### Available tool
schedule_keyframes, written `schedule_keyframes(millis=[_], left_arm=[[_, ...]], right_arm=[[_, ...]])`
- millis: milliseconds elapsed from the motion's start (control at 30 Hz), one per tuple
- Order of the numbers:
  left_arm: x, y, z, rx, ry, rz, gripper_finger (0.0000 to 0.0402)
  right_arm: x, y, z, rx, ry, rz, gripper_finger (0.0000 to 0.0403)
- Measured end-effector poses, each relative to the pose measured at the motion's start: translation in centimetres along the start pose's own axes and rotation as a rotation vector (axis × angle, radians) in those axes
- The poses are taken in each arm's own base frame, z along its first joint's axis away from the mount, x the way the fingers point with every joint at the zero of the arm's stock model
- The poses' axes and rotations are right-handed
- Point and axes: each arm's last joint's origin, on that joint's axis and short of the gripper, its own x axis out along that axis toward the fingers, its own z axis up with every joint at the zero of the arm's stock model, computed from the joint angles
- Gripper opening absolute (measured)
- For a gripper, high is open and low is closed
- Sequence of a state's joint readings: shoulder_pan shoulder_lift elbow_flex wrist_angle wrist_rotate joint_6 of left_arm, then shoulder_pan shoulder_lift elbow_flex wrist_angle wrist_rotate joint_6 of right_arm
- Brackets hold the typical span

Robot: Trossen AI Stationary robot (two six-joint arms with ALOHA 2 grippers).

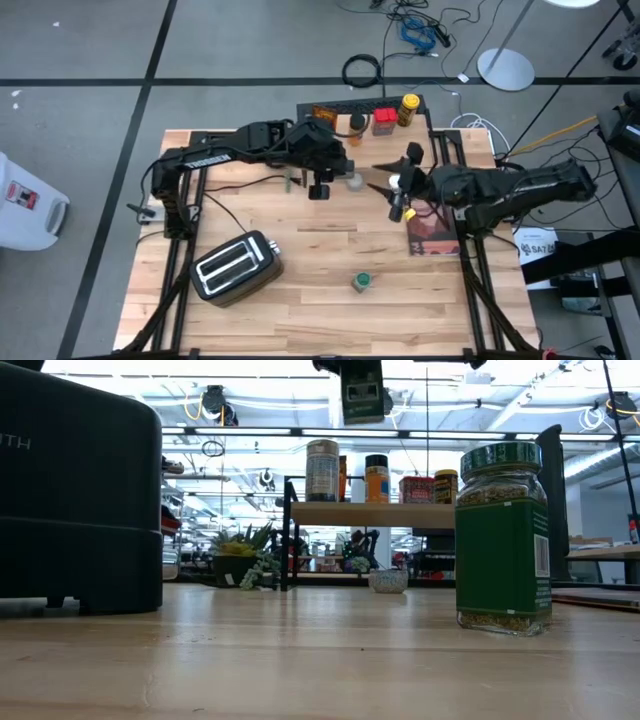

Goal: Shelf spices
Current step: Put the black seasoning can on the shelf

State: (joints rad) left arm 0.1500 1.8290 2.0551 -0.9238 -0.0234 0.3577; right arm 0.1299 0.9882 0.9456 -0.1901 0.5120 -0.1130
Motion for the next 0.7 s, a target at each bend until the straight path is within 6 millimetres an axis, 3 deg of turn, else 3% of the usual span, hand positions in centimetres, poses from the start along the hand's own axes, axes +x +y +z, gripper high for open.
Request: schedule_keyframes(millis=[133, 367, 700], left_arm=[[1.7, 0.2, -0.4, 0.016, 0.03, -0.008, 0.0137], [2.3, 0.4, -0.3, 0.035, 0.014, 0.001, 0.0137], [2.4, 0.7, -0.3, 0.039, 0.009, 0.007, 0.0137]], right_arm=[[0.3, -1.3, 0.9, -0.041, 0.039, -0.006, 0.0201], [1.5, -3.8, 1.1, -0.089, 0.111, 0.057, 0.0204], [3.1, -6.5, 0.6, -0.027, 0.109, 0.168, 0.0264]])
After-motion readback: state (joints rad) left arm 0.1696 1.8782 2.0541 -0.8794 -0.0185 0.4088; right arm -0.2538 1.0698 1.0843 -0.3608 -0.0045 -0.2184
